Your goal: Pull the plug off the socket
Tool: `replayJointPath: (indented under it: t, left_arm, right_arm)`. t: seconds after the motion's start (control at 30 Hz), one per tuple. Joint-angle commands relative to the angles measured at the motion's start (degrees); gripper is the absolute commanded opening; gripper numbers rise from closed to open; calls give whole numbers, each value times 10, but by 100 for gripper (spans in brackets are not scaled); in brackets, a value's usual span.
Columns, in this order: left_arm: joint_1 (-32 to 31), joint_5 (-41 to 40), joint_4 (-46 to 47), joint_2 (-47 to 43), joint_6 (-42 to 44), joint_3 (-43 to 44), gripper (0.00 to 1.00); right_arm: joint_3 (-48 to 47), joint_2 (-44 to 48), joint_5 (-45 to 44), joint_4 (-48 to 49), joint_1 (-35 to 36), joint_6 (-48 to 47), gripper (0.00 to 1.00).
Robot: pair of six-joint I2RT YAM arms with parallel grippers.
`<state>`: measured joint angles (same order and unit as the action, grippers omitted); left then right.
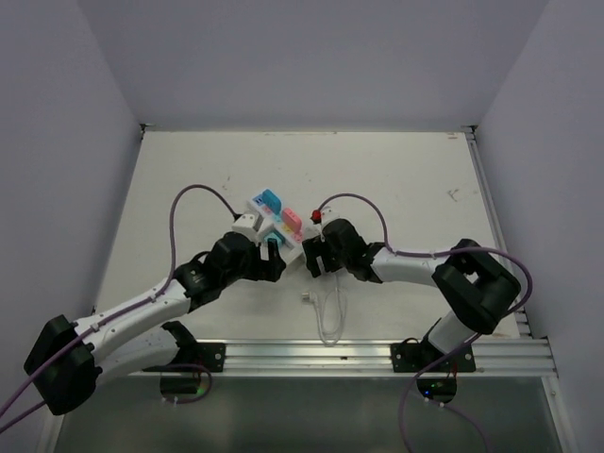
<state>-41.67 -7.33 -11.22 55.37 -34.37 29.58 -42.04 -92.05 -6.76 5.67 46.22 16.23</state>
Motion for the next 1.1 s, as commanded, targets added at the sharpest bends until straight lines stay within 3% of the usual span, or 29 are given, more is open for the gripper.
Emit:
replayJointPath:
  t: [0.0,0.17,0.37,0.73,1.07]
  left_arm:
    - [-51,-46,90,29,37,-7,94]
    - [-63,-64,185,40,58,-45,91]
    - [-64,-25,259,60,105,-50,88]
    - [-63,28,307,110,163,-50,77]
    - [-64,92,328,144,198,-42,74]
  right_arm:
    - [20,37,-4,15,-2,83,0]
    - [31,57,31,11,-2,93,0]
    - [28,85,66,-6,-2,114,0]
    - [33,110,134,-18,-28,152,0]
    - [29,108,167,-20,-35,151,0]
